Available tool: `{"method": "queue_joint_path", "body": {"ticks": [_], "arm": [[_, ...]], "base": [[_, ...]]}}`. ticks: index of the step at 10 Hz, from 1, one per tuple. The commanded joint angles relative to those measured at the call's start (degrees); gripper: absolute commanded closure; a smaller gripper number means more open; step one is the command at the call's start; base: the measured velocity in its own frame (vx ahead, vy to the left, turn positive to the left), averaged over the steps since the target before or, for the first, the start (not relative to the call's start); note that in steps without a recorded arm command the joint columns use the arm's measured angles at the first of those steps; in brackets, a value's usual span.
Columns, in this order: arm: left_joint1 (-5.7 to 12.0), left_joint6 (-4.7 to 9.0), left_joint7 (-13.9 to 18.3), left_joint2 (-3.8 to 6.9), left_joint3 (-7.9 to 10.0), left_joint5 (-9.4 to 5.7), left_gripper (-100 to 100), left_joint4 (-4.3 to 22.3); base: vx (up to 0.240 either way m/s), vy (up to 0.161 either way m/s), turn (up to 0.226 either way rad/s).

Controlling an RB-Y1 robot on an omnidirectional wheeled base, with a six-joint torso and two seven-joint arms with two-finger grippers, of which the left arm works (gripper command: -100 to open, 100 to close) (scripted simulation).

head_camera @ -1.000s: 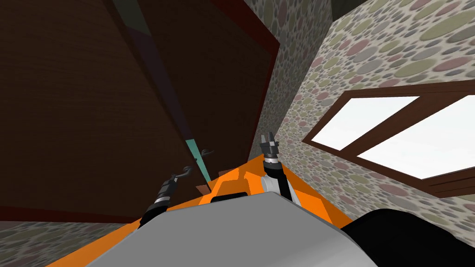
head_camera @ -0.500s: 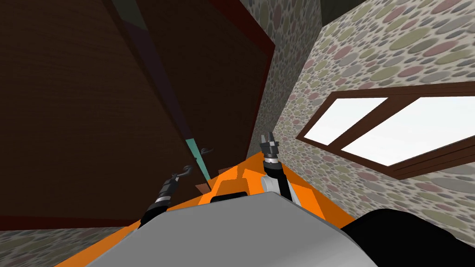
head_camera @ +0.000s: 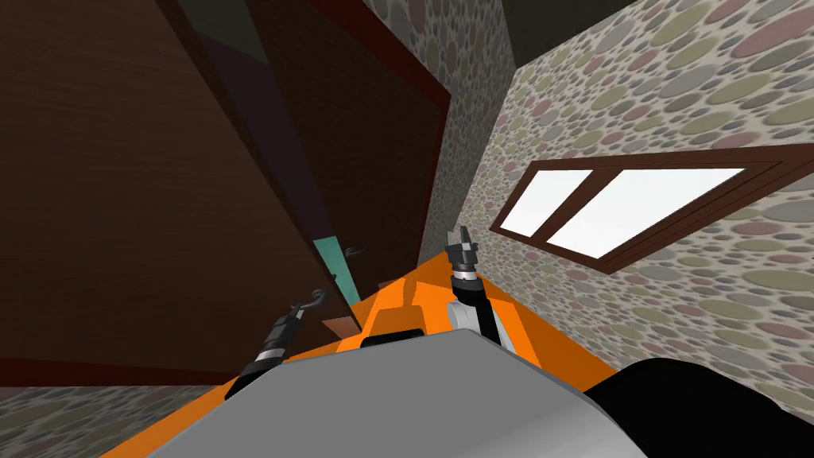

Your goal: Pull the door open

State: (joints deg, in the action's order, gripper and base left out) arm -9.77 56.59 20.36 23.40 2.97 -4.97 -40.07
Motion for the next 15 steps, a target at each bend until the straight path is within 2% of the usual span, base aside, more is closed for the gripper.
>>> {"method": "queue_joint_path", "body": {"ticks": [1,2,3,4,5,8,10,11,14,15], "arm": [[-1.0,1.87,0.98,0.01,-1.45,0.78,100,-0.33],[-1.33,2.36,1.29,0.17,-1.73,0.93,100,-0.34],[-1.35,1.3,1.02,0.6,-0.95,0.52,100,-0.58],[-2.5,3.18,1.71,0.98,-1.57,0.85,100,-0.09],[-2.73,3.66,1.86,1.08,-1.71,0.92,100,0.01],[-4.36,6.98,2.93,1.81,-2.71,1.47,100,0.73],[-4.36,6.98,2.93,1.81,-2.71,1.47,100,0.73],[-5.13,8.56,3.44,2.17,-3.21,1.75,100,1.06],[-6.1,10.55,4.09,2.64,-3.85,2.11,100,1.48],[-6.24,9.13,3.67,2.85,-3.08,1.68,100,0.14]], "base": [[-0.225,0.058,-0.144],[-0.196,0.04,-0.103],[-0.084,0.022,0.0],[-0.151,0.033,-0.153],[-0.219,0.041,-0.181],[-0.202,0.056,-0.169],[-0.08,0.022,-0.005],[-0.081,0.016,-0.136],[-0.144,0.052,-0.133],[-0.062,0.024,-0.01]]}}
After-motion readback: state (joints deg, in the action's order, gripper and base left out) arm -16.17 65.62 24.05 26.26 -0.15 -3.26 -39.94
